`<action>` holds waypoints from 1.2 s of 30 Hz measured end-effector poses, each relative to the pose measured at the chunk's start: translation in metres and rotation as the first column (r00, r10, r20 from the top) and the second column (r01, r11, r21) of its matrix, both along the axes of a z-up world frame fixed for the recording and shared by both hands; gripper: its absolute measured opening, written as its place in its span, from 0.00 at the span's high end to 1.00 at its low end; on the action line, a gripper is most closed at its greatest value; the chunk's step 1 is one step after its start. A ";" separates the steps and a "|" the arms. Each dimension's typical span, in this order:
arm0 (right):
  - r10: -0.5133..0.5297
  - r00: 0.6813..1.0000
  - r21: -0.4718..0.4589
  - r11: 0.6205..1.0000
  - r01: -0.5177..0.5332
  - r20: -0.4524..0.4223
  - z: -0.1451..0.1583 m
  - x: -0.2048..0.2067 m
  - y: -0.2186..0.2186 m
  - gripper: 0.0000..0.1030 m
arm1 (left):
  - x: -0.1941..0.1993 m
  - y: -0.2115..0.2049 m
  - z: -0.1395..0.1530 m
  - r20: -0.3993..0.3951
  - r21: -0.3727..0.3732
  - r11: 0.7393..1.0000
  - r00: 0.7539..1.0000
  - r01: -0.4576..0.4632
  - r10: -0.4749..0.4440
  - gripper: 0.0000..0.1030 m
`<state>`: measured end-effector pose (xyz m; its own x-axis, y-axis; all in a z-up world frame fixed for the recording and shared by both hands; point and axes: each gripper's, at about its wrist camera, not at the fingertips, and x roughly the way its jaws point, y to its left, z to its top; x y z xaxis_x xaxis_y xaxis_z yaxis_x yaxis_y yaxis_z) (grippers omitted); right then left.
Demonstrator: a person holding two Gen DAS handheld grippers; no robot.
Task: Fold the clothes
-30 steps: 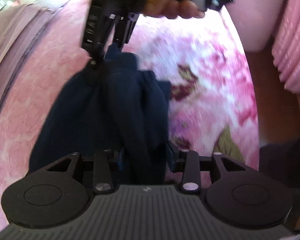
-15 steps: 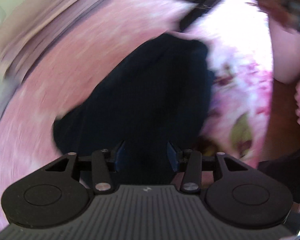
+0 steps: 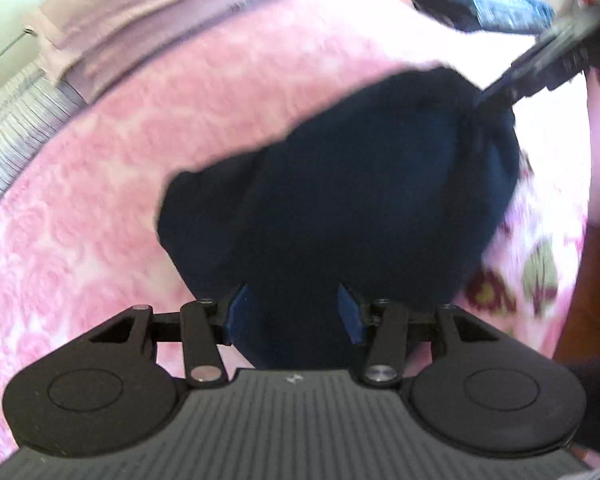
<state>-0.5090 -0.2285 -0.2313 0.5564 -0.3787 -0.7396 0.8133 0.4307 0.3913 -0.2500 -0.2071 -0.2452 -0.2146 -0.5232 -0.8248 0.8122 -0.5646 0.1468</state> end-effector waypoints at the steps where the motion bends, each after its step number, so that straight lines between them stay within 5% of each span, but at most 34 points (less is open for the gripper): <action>1: -0.013 1.000 -0.018 1.000 0.013 -0.008 0.001 0.005 -0.003 0.53 | 0.001 -0.009 0.003 -0.020 -0.011 1.000 1.000 -0.009 0.009 0.58; 6: -0.025 0.999 -0.053 0.998 0.023 -0.048 -0.009 0.029 -0.028 0.51 | -0.008 -0.061 0.002 -0.103 -0.052 0.999 0.995 0.008 -0.014 0.60; 9: -0.028 0.995 -0.032 0.999 0.025 -0.098 -0.028 0.034 -0.045 0.51 | -0.024 -0.095 -0.027 -0.074 -0.018 0.999 0.997 0.031 -0.032 0.60; 13: -0.007 0.994 0.004 1.000 0.007 -0.108 -0.047 0.025 -0.053 0.52 | -0.031 -0.119 -0.060 -0.042 -0.024 0.998 0.998 0.050 -0.051 0.46; 22: 0.027 0.995 0.011 1.000 -0.026 -0.101 -0.044 0.013 -0.044 0.53 | 0.018 -0.138 -0.039 -0.211 0.140 0.988 0.973 -0.068 0.097 0.50; 25: 0.039 0.994 0.012 0.999 -0.038 -0.100 -0.043 0.010 -0.041 0.53 | 0.025 -0.145 -0.047 -0.184 0.148 0.975 0.964 -0.167 0.193 0.66; 31: 0.061 0.994 0.002 0.998 -0.061 -0.090 -0.048 0.006 -0.040 0.53 | 0.005 -0.169 -0.064 -0.077 0.110 0.982 0.984 -0.155 0.164 0.63; 36: 0.068 0.993 0.019 0.998 -0.067 -0.100 -0.039 0.004 -0.038 0.53 | 0.011 -0.167 -0.045 -0.052 0.090 0.979 0.980 -0.185 0.190 0.60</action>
